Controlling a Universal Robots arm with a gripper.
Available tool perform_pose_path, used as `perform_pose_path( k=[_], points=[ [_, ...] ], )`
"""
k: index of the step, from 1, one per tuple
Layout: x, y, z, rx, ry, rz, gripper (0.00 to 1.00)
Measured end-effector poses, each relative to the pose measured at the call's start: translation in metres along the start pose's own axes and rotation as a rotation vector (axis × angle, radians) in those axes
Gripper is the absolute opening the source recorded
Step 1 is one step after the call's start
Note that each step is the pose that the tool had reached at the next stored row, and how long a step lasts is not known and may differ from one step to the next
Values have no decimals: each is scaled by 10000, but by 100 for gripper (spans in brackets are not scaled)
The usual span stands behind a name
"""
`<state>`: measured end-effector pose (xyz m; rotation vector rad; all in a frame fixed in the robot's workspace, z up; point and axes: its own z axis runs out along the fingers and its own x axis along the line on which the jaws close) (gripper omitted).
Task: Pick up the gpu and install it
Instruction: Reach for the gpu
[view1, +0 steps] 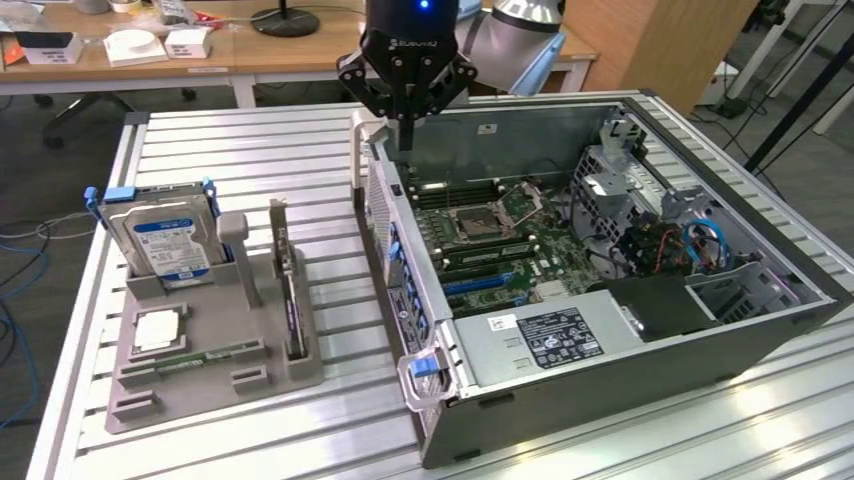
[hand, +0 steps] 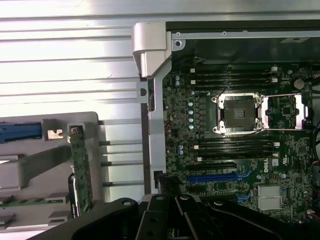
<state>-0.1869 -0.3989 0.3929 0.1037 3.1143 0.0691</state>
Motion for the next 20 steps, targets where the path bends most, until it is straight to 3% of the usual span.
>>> perform_pose_path(
  k=[20],
  points=[
    [138,-9,-4,1,1,-7,11]
  ],
)
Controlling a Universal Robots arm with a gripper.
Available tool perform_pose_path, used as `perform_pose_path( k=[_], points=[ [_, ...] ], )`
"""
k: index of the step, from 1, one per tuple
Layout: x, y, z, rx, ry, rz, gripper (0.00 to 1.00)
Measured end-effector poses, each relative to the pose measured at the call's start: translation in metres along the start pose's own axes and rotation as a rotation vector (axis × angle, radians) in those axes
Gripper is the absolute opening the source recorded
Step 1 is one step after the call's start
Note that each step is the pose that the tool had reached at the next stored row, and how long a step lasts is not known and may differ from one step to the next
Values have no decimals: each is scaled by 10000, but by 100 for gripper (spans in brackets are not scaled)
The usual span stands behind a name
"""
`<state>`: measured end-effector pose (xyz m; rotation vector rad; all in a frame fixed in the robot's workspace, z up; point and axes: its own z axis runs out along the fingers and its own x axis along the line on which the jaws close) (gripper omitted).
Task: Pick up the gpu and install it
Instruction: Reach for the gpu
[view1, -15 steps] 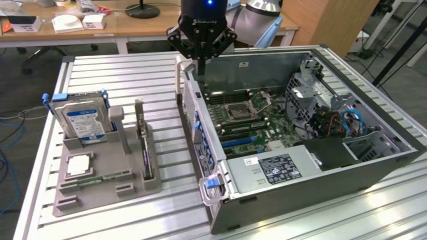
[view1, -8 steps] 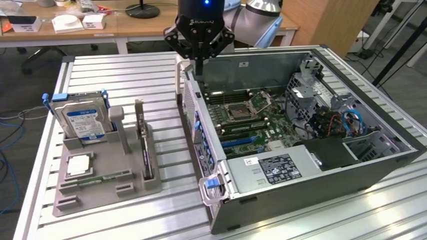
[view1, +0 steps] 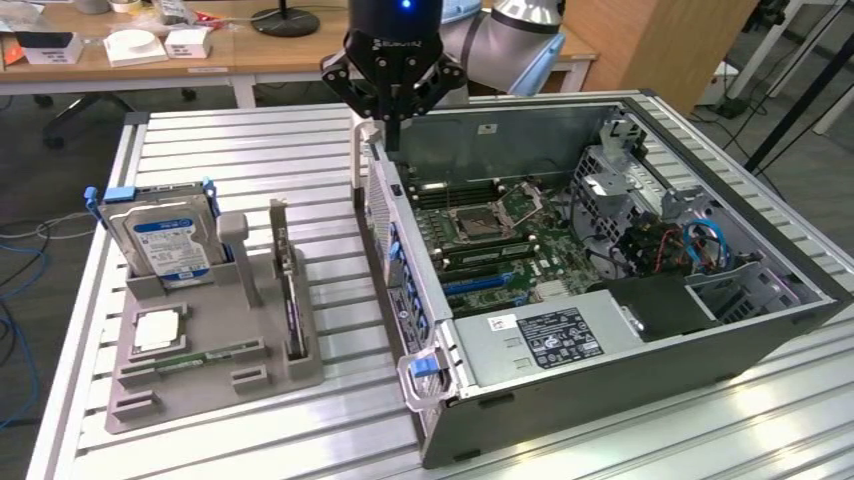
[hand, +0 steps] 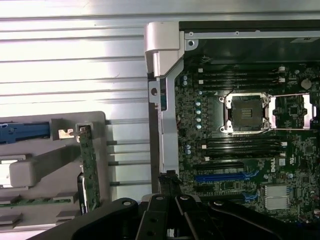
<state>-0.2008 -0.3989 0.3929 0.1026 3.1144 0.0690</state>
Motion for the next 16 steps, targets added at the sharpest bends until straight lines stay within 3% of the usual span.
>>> perform_pose_path(
  k=[16],
  points=[
    [136,-9,-3,0,-1,-2,11]
  ],
)
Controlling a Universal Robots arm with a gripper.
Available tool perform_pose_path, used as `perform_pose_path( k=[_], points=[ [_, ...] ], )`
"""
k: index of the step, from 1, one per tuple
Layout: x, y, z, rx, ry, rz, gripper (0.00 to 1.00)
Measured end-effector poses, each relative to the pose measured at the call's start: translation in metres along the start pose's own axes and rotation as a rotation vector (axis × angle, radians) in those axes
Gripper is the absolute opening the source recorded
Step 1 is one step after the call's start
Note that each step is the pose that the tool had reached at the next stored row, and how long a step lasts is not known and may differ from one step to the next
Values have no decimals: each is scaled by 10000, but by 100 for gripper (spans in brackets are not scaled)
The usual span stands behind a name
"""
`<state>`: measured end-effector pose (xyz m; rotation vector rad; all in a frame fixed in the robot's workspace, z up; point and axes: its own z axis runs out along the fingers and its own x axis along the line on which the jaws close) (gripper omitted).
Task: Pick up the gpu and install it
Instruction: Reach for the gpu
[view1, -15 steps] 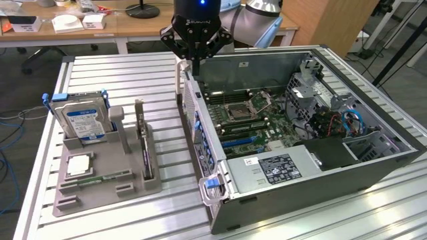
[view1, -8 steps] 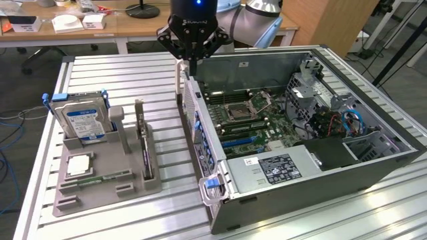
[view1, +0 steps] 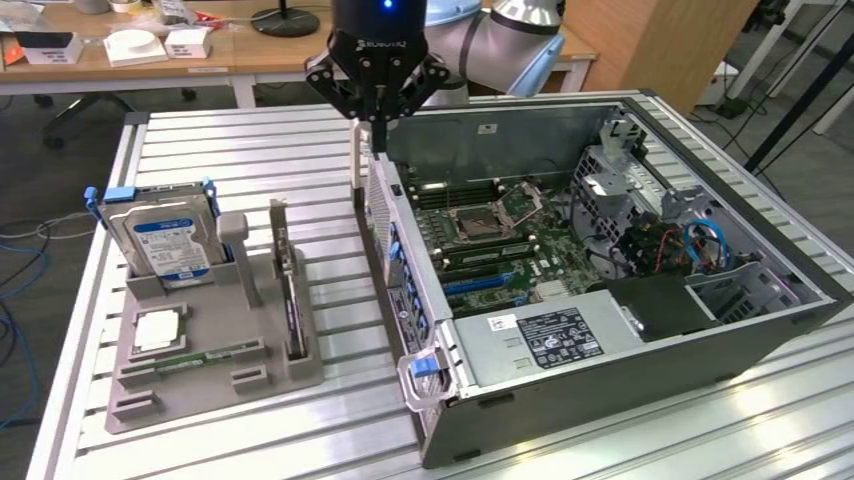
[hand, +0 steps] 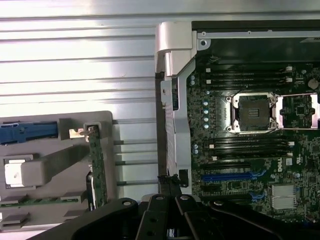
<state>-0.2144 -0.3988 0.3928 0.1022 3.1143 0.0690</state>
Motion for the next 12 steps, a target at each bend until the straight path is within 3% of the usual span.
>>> perform_pose_path(
  k=[12],
  points=[
    [102,-7,-3,0,1,-3,11]
  ],
)
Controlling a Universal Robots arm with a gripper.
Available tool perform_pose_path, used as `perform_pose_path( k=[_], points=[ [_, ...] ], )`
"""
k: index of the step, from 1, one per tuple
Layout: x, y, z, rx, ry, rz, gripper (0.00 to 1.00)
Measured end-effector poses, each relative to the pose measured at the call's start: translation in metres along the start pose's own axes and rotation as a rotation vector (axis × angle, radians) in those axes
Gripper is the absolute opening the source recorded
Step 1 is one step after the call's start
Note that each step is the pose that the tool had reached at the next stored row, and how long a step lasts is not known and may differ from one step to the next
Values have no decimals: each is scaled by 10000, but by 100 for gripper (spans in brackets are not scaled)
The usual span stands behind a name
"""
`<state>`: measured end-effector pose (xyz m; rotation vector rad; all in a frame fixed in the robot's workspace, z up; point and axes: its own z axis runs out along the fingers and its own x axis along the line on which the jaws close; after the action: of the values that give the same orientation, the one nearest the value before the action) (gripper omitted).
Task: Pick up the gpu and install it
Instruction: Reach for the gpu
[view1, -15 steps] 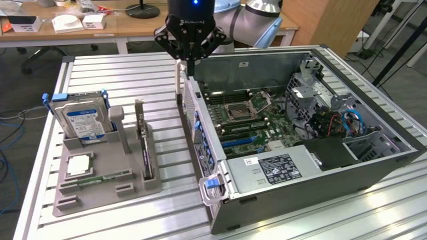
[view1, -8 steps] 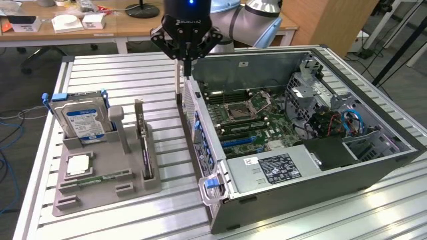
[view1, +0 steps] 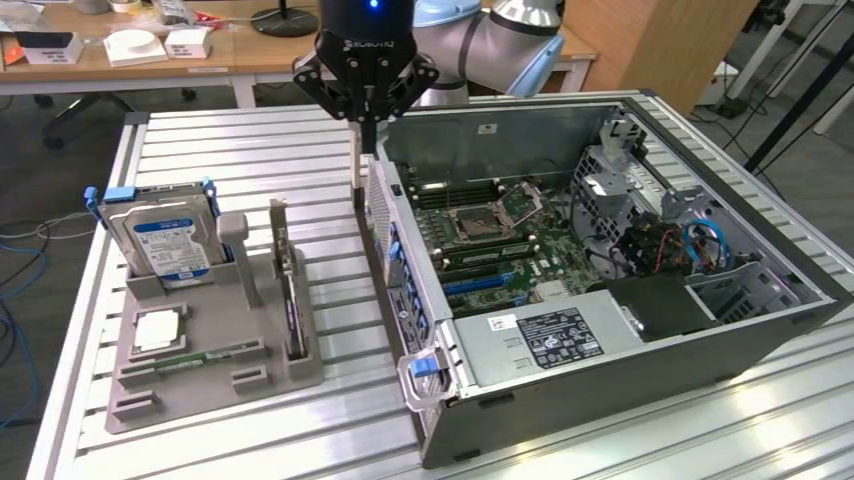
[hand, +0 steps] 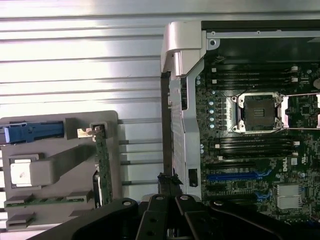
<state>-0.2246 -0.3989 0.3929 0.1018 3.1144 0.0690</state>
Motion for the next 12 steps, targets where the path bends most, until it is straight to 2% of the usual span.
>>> perform_pose_path(
  k=[12],
  points=[
    [117,-7,-3,-1,0,-2,11]
  ],
)
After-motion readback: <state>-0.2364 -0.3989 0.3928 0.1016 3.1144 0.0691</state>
